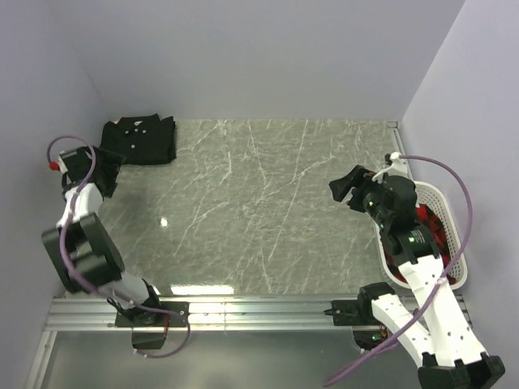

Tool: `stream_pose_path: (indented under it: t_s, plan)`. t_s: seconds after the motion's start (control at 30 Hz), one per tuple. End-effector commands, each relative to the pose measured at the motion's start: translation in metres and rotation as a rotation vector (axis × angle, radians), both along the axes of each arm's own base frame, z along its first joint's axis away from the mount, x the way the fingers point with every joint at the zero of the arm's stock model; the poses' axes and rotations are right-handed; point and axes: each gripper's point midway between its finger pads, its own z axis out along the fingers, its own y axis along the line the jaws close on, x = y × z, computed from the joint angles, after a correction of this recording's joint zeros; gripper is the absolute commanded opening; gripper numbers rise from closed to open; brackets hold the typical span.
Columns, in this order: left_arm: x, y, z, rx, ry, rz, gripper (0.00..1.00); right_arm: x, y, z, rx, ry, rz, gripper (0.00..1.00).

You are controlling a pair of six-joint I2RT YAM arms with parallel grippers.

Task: Fold and stack the long sleeve shirts
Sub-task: Neatly place the folded shirt to the corner

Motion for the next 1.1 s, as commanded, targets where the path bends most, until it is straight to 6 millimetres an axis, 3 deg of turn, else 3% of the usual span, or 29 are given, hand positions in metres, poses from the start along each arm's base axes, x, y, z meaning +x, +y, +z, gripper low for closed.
stream_pose_path:
  t_s: [0.0, 0.1, 0.13, 0.2, 0.23, 0.27, 0.3, 0.33, 0.43, 0.47, 0.53, 0.57, 0.6, 0.63, 0.67, 0.7, 0.73, 0.77, 0.8, 0.83, 0.87, 1.07]
  plan:
    - [-0.032, -0.020, 0.067, 0.129, -0.050, -0.107, 0.99, -0.008, -0.019, 0.032, -0.012, -0.068, -0.089, 0.85]
    - [-0.057, -0.031, 0.127, 0.259, -0.157, -0.141, 0.99, -0.017, -0.031, 0.046, -0.023, -0.109, -0.142, 0.93]
    - [-0.061, -0.041, 0.141, 0.287, -0.194, -0.164, 0.99, -0.019, -0.034, 0.050, -0.029, -0.120, -0.156, 0.95]
    - [-0.073, -0.060, 0.189, 0.412, -0.302, -0.213, 0.99, -0.025, -0.043, 0.062, -0.050, -0.148, -0.185, 0.96]
    - [-0.076, -0.083, 0.199, 0.439, -0.317, -0.279, 0.99, -0.027, -0.046, 0.065, -0.062, -0.154, -0.194, 0.96]
    - [-0.084, -0.094, 0.216, 0.513, -0.338, -0.319, 0.99, -0.031, -0.052, 0.066, -0.082, -0.154, -0.215, 0.96]
    - [-0.090, -0.095, 0.236, 0.576, -0.348, -0.294, 0.99, -0.034, -0.056, 0.072, -0.102, -0.168, -0.223, 0.96]
    - [-0.094, -0.118, 0.244, 0.602, -0.368, -0.351, 0.99, -0.036, -0.059, 0.073, -0.116, -0.174, -0.235, 0.96]
    - [-0.121, -0.145, 0.266, 0.700, -0.422, -0.409, 0.99, -0.048, -0.075, 0.077, -0.164, -0.222, -0.291, 0.97]
    - [-0.140, -0.150, 0.276, 0.727, -0.463, -0.414, 0.99, -0.049, -0.078, 0.072, -0.173, -0.227, -0.302, 0.98]
    - [-0.166, -0.153, 0.280, 0.744, -0.501, -0.396, 0.99, -0.058, -0.086, 0.079, -0.174, -0.294, -0.334, 0.98]
    - [-0.175, -0.154, 0.276, 0.742, -0.503, -0.399, 0.99, -0.058, -0.087, 0.070, -0.185, -0.295, -0.334, 0.98]
    - [-0.181, -0.151, 0.264, 0.746, -0.480, -0.389, 0.99, -0.061, -0.089, 0.070, -0.193, -0.318, -0.343, 0.98]
    - [-0.196, -0.149, 0.265, 0.746, -0.507, -0.375, 0.99, -0.068, -0.092, 0.079, -0.180, -0.379, -0.356, 0.98]
    - [-0.203, -0.145, 0.261, 0.741, -0.503, -0.350, 0.99, -0.067, -0.092, 0.069, -0.190, -0.377, -0.352, 0.98]
    - [-0.206, -0.141, 0.241, 0.740, -0.461, -0.337, 0.99, -0.070, -0.094, 0.068, -0.205, -0.394, -0.355, 0.99]
    - [-0.220, -0.128, 0.240, 0.737, -0.473, -0.257, 0.99, -0.076, -0.097, 0.072, -0.194, -0.433, -0.370, 0.99]
    - [-0.225, -0.122, 0.232, 0.734, -0.463, -0.223, 0.99, -0.075, -0.098, 0.064, -0.199, -0.427, -0.371, 0.99]
    - [-0.224, -0.118, 0.211, 0.730, -0.425, -0.206, 0.99, -0.076, -0.098, 0.061, -0.206, -0.432, -0.371, 0.99]
    - [-0.235, -0.110, 0.210, 0.707, -0.451, -0.139, 0.99, -0.079, -0.099, 0.062, -0.202, -0.448, -0.375, 0.99]
    - [-0.232, -0.110, 0.191, 0.696, -0.427, -0.140, 0.99, -0.077, -0.099, 0.053, -0.212, -0.435, -0.371, 1.00]
    - [-0.225, -0.110, 0.167, 0.646, -0.468, -0.091, 0.99, -0.080, -0.100, 0.047, -0.228, -0.444, -0.367, 1.00]
